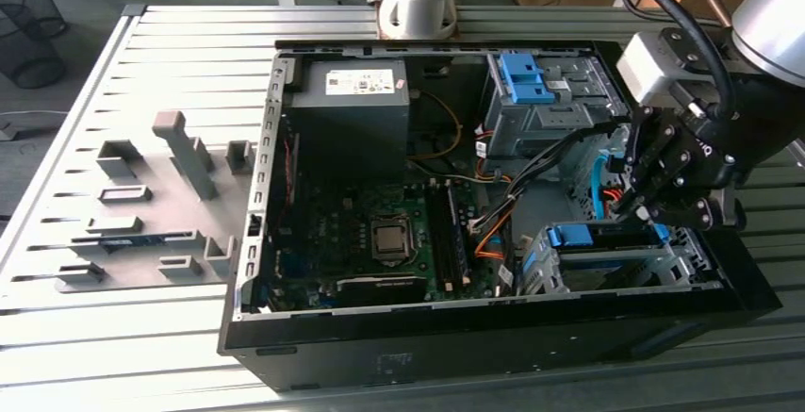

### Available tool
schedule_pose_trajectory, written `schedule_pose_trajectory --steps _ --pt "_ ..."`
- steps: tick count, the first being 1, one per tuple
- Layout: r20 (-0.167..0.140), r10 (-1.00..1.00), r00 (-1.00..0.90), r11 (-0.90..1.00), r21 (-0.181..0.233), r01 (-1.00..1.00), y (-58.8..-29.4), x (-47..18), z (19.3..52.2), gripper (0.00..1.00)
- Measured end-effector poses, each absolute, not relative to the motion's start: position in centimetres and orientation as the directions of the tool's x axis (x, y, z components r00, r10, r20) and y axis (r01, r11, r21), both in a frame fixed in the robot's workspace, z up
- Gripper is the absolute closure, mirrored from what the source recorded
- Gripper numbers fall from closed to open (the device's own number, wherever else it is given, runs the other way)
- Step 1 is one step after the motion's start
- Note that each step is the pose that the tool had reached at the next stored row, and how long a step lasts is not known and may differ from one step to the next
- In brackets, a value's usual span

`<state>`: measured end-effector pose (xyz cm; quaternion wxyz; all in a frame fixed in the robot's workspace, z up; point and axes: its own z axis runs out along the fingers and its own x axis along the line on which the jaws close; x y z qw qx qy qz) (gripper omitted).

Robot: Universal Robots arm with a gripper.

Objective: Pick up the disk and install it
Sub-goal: 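Insert the first disk wire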

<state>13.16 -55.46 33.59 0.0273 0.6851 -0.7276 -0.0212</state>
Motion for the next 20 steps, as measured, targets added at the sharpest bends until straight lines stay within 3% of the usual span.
schedule_pose_trajectory --steps 20 --pt "0.012 -0.998 -0.059 0.060 0.086 -0.994 -55.60 13.30 33.31 0.83"
